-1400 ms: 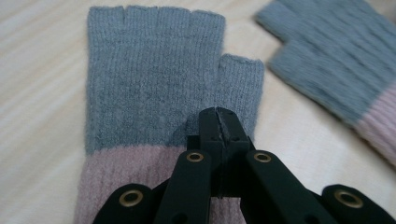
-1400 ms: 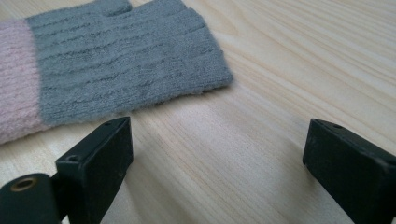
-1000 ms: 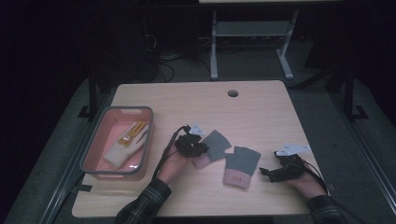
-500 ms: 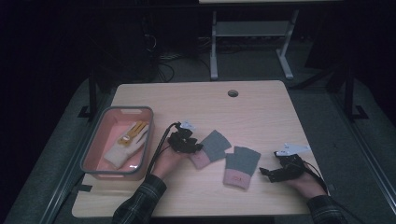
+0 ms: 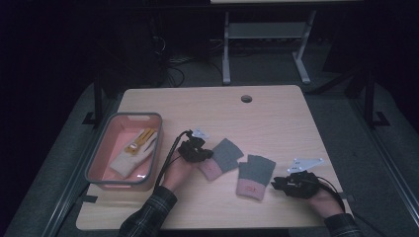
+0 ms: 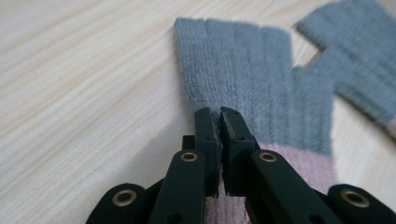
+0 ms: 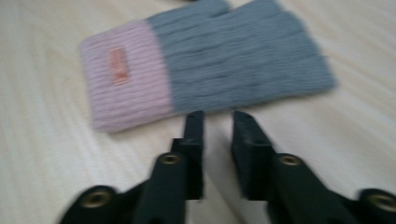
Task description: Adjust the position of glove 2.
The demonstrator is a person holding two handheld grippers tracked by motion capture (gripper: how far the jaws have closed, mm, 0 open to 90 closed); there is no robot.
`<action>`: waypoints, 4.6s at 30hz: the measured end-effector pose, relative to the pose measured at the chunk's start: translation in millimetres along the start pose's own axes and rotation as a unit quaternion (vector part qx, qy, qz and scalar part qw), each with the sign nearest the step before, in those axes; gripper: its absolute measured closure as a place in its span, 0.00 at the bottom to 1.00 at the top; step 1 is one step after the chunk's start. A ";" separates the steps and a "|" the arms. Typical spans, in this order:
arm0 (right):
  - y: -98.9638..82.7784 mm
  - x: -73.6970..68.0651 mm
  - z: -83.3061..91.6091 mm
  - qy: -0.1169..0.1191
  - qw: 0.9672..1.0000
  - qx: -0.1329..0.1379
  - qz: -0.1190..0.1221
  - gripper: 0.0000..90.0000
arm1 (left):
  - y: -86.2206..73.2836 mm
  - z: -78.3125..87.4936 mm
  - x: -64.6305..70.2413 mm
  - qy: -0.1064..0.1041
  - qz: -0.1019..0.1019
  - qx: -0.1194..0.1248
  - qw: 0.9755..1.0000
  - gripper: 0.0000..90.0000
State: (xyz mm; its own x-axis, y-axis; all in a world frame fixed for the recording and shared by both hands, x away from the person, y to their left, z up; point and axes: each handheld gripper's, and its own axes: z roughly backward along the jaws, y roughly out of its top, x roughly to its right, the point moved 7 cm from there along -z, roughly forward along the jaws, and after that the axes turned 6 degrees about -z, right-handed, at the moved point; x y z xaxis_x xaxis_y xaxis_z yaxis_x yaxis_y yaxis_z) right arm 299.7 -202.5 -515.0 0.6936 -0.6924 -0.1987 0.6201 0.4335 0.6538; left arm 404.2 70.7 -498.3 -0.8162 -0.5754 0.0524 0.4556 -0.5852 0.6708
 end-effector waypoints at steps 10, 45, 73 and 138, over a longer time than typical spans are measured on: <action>8.3 -9.3 -15.7 0.020 1.000 -0.011 0.013 1.00 | 11.1 18.1 -2.0 0.016 0.018 0.041 0.999 0.96; 49.7 -48.3 -63.1 0.045 0.997 -0.014 0.062 1.00 | 36.9 35.0 33.6 -0.034 -0.007 0.086 0.996 0.96; 54.7 -52.3 -69.0 0.049 0.997 -0.011 0.064 1.00 | 32.6 0.0 90.3 -0.106 -0.047 0.042 0.992 0.93; 6.5 30.1 -19.9 -0.072 0.997 0.040 -0.012 0.09 | 10.0 -31.4 77.4 -0.178 -0.076 -0.021 0.981 0.62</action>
State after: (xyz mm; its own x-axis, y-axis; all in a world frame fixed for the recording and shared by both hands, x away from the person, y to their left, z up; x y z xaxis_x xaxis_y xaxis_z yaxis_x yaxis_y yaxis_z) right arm 331.9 -209.1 -531.3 0.6154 -0.7802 -0.1118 0.6005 0.3722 0.7077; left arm 356.7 2.4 -510.7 -0.9447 -0.2489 0.2137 0.3275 -0.6757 0.6605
